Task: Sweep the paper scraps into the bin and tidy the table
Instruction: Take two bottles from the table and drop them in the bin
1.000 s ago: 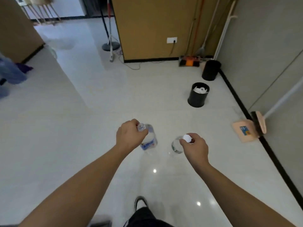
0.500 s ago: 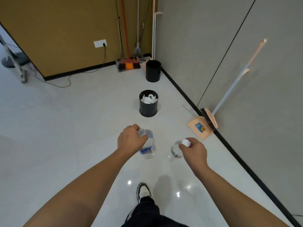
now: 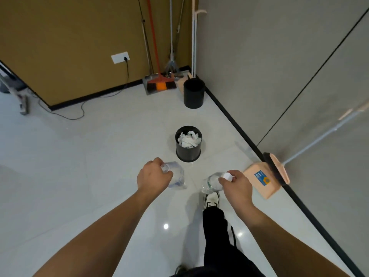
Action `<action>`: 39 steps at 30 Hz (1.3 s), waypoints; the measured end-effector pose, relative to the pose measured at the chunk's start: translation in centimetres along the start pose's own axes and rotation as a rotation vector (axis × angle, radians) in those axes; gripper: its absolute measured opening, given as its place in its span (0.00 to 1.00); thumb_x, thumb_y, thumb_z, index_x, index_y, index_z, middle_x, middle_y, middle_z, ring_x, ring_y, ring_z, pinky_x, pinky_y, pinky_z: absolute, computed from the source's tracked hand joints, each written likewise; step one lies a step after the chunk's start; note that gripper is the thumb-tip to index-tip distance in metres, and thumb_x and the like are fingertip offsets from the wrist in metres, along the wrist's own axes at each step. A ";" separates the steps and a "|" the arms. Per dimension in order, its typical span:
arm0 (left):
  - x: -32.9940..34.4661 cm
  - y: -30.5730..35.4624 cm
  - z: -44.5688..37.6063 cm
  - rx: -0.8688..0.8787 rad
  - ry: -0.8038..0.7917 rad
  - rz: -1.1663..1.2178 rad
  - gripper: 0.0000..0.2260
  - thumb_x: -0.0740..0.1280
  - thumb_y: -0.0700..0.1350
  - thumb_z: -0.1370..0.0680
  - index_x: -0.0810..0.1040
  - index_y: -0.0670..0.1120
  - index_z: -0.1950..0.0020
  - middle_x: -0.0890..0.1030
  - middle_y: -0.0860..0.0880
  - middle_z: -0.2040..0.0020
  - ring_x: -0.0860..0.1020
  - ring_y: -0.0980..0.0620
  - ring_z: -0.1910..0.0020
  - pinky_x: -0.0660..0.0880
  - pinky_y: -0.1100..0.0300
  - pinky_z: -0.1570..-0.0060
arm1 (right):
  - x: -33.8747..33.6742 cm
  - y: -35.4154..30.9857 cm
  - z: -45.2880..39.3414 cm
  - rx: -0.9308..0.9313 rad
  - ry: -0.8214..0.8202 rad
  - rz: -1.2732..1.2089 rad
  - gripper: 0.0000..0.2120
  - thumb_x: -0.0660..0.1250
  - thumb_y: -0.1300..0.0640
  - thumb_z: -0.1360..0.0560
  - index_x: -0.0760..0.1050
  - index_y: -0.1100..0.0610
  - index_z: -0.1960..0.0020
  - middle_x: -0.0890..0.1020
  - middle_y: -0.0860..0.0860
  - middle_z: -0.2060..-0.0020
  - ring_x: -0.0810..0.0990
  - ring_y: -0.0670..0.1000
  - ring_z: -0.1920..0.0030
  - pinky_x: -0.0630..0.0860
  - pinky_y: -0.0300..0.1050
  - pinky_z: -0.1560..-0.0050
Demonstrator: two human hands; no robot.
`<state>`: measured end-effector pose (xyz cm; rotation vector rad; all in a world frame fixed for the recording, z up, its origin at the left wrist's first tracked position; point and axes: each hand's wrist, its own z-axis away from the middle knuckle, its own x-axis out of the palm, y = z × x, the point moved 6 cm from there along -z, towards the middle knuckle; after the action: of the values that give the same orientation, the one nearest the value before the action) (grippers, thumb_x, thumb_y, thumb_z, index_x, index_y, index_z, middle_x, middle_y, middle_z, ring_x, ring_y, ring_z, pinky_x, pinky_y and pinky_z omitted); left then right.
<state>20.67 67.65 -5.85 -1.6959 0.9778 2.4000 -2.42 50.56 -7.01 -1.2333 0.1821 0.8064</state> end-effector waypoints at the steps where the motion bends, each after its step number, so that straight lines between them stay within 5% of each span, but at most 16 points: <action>1: 0.4 0.0 -2.0 -0.005 0.008 -0.004 0.11 0.67 0.49 0.30 0.77 0.49 0.48 0.78 0.50 0.57 0.77 0.47 0.60 0.71 0.58 0.62 | 1.1 -0.8 -2.2 -0.004 -0.015 0.004 0.08 0.72 0.57 0.29 0.78 0.52 0.51 0.81 0.49 0.61 0.80 0.53 0.57 0.72 0.44 0.58; 8: 2.8 2.4 -16.7 -0.125 -0.051 -0.075 0.11 0.67 0.49 0.29 0.77 0.49 0.48 0.78 0.49 0.57 0.75 0.49 0.61 0.68 0.60 0.63 | 7.6 -6.1 -19.7 0.058 -0.150 0.065 0.13 0.73 0.56 0.28 0.79 0.58 0.45 0.83 0.55 0.52 0.80 0.57 0.50 0.75 0.46 0.50; 15: 4.5 5.7 -29.9 -0.213 -0.098 -0.100 0.11 0.67 0.50 0.28 0.75 0.48 0.47 0.79 0.48 0.55 0.74 0.48 0.61 0.69 0.58 0.61 | 11.5 -10.6 -32.8 0.180 -0.237 0.128 0.19 0.71 0.56 0.29 0.76 0.56 0.38 0.80 0.50 0.57 0.79 0.52 0.55 0.74 0.43 0.53; 24: 12.6 5.2 -44.9 -0.196 -0.201 -0.119 0.13 0.68 0.50 0.28 0.75 0.50 0.44 0.80 0.48 0.52 0.78 0.44 0.54 0.68 0.58 0.57 | 19.3 -9.6 -43.2 0.328 -0.142 0.111 0.19 0.73 0.49 0.29 0.77 0.55 0.42 0.82 0.49 0.54 0.78 0.49 0.57 0.70 0.38 0.61; 34: 24.9 3.9 -58.5 0.058 -0.492 -0.234 0.15 0.71 0.52 0.26 0.75 0.49 0.43 0.80 0.49 0.49 0.78 0.47 0.50 0.70 0.56 0.54 | 29.9 -4.3 -50.7 0.629 0.050 0.094 0.22 0.72 0.51 0.28 0.75 0.56 0.36 0.83 0.52 0.48 0.80 0.52 0.51 0.75 0.43 0.51; 39: 27.1 5.6 -61.5 0.215 -0.558 -0.222 0.20 0.70 0.48 0.26 0.72 0.48 0.35 0.80 0.46 0.43 0.77 0.44 0.44 0.67 0.58 0.51 | 31.8 -4.0 -52.7 0.666 0.110 0.043 0.19 0.70 0.53 0.27 0.75 0.54 0.37 0.75 0.42 0.60 0.77 0.48 0.52 0.71 0.37 0.53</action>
<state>59.02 23.12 -39.04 -0.9237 0.8603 2.3143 38.17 17.61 -39.62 -0.6431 0.5229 0.6378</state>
